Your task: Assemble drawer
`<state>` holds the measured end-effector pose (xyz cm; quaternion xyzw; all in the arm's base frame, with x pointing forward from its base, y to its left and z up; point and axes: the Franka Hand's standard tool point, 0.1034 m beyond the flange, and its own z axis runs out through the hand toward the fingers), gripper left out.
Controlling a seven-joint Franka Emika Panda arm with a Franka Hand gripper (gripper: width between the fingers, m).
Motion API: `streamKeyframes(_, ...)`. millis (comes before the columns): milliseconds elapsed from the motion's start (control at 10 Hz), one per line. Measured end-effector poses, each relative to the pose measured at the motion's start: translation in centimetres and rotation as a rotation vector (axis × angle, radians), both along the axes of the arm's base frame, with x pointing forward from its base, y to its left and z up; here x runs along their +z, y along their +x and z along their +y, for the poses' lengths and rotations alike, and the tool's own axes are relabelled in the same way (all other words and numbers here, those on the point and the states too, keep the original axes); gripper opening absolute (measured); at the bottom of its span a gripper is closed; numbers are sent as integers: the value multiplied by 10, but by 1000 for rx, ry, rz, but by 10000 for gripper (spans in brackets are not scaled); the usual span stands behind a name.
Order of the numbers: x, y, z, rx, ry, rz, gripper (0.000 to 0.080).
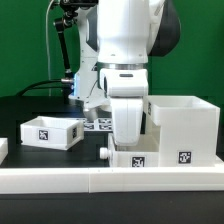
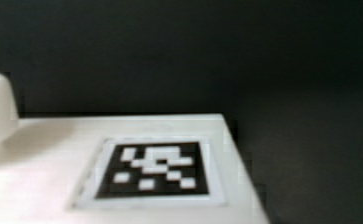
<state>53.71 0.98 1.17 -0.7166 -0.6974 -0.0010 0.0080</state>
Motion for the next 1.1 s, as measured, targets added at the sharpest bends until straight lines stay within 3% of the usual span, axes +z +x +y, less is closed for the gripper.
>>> streamKeyframes(1100, 1, 5, 9, 2, -11, -29, 42)
